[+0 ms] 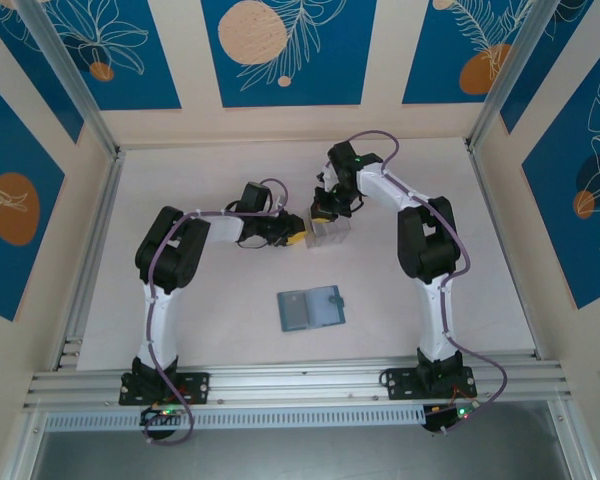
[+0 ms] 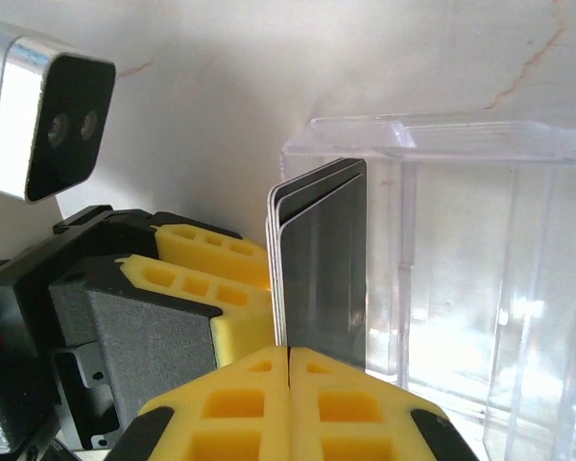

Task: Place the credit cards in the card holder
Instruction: Pick up the credit card from the storage box.

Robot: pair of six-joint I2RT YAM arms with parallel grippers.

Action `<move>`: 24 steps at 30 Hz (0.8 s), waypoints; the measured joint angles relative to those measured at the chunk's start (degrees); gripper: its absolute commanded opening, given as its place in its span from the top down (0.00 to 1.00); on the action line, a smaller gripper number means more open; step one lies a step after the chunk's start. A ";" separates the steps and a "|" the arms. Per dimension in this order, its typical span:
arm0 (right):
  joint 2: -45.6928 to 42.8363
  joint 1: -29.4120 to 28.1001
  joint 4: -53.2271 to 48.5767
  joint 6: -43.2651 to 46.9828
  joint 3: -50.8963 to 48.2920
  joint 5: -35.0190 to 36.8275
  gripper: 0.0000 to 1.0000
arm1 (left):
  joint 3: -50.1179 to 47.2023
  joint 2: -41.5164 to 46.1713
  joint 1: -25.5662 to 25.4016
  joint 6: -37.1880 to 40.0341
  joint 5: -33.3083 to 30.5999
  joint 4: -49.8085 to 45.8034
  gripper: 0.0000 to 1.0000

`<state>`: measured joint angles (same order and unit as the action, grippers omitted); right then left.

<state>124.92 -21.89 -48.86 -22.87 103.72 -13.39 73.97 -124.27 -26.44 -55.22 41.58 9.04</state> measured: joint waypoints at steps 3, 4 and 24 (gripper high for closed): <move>-0.59 0.17 -0.04 -0.02 -0.52 0.76 1.00 | 0.00 0.00 0.00 0.00 0.00 -0.02 0.73; -0.87 0.22 -0.09 0.00 -0.74 1.18 1.00 | 0.00 0.00 0.00 0.00 0.00 -0.02 0.73; -3.85 0.90 -2.54 0.17 -1.49 10.51 1.00 | -0.09 0.00 0.04 0.04 0.00 0.00 0.73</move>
<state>121.08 -20.99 -51.40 -22.70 102.24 -2.87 73.89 -124.27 -26.39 -55.18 41.58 9.04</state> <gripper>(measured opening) 0.065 0.267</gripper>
